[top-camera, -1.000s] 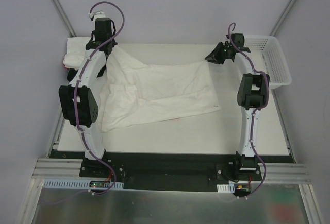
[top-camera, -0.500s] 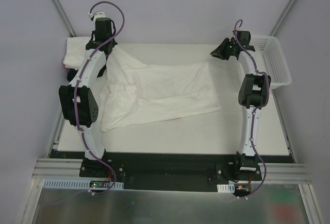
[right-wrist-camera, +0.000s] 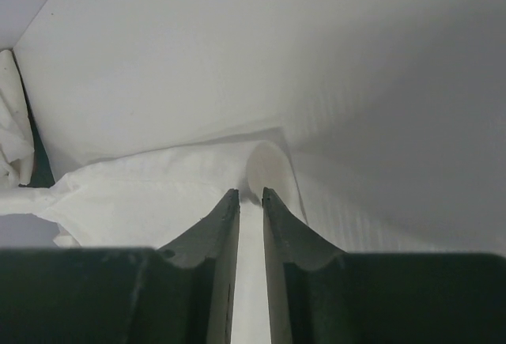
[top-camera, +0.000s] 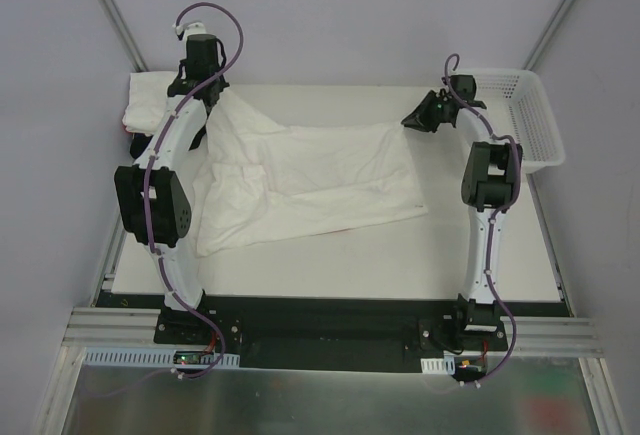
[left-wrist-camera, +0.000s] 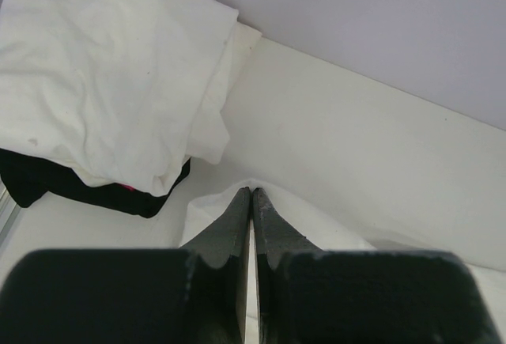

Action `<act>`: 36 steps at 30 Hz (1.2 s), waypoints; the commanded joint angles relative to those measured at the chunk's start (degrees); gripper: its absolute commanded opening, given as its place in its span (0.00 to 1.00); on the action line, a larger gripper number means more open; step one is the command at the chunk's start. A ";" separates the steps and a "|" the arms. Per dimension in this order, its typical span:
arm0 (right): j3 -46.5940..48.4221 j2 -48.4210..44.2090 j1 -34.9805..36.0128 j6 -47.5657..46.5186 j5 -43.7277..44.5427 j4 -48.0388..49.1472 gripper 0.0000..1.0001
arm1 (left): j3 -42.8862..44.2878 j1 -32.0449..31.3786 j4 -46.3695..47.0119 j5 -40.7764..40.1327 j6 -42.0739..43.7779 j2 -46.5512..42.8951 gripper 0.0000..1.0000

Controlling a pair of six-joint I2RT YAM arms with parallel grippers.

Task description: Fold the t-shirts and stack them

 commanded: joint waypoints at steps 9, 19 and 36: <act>7.35 0.70 0.88 1.62 0.00 -0.88 0.28 | 2.91 -1.01 1.23 0.02 0.42 -1.14 0.00; 12.63 4.83 1.06 2.15 0.88 -1.93 0.31 | 0.72 -1.01 1.23 -1.13 0.68 -2.90 0.00; 10.43 6.42 1.15 1.70 0.88 -2.11 0.34 | 0.37 -1.53 1.23 -0.51 -0.19 -3.17 0.00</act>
